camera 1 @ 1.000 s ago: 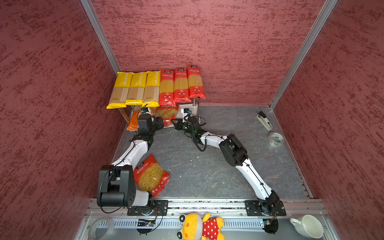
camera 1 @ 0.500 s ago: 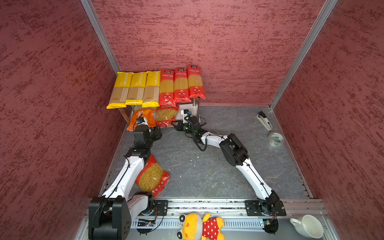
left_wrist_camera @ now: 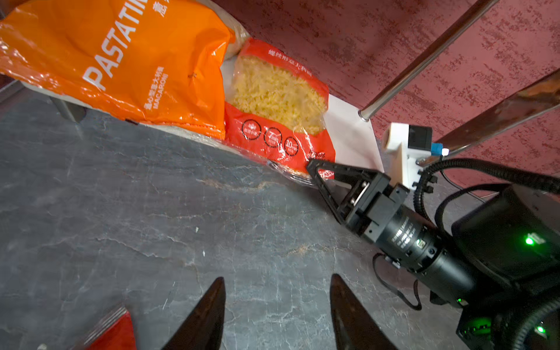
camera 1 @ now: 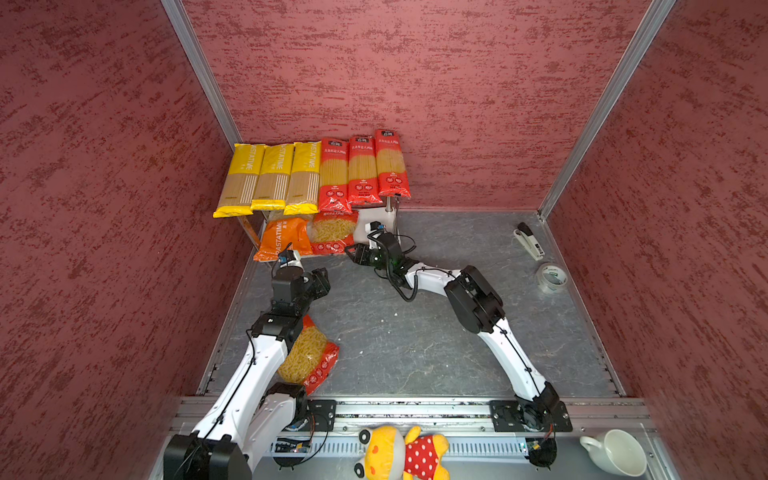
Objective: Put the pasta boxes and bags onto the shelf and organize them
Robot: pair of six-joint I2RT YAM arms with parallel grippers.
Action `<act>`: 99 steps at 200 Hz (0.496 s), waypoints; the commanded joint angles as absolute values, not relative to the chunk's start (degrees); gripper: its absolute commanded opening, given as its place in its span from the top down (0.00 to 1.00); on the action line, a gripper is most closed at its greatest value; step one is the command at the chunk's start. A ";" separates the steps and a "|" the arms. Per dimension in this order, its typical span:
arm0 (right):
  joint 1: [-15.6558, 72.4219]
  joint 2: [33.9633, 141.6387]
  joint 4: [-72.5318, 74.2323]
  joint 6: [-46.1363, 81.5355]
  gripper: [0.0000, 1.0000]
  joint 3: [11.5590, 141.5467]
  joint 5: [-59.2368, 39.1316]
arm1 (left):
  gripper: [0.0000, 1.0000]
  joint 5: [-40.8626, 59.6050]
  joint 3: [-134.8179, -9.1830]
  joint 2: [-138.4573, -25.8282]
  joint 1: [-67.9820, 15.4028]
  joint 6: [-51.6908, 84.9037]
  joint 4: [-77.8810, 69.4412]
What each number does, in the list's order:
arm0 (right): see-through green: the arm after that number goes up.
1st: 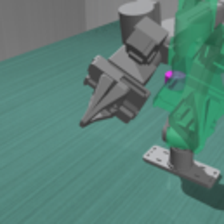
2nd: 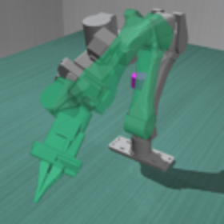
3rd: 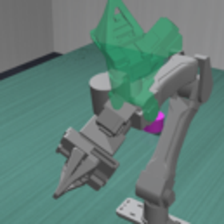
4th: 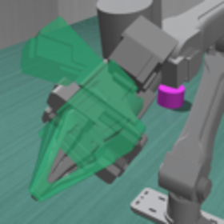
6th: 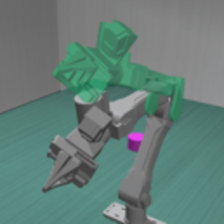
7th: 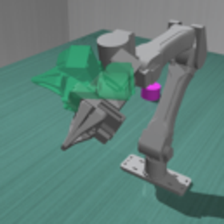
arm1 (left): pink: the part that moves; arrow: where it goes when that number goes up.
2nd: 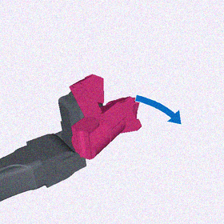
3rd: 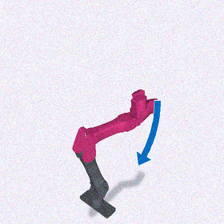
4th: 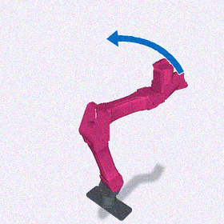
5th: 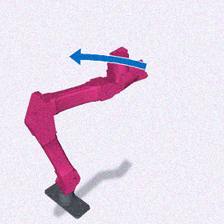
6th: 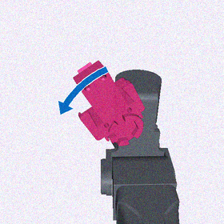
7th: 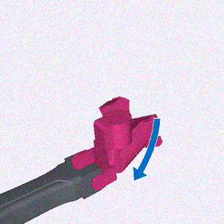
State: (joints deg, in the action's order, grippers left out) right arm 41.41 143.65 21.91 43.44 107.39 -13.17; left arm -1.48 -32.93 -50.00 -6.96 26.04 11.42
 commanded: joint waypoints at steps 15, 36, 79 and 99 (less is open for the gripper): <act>41.30 145.04 15.25 42.10 0.46 114.61 -4.66 | 0.45 -3.86 -31.02 -45.08 -7.91 27.40 16.11; 41.31 148.75 13.27 41.41 0.45 120.35 -3.81 | 0.45 -3.87 -30.37 -42.96 -7.92 27.52 17.61; 41.31 160.01 6.50 37.73 0.47 139.16 -7.09 | 0.45 -3.33 -30.06 -41.37 -8.08 27.96 19.20; 41.56 163.19 6.77 35.78 0.50 144.39 -10.51 | 0.44 -3.65 -30.23 -40.79 -8.13 27.89 19.68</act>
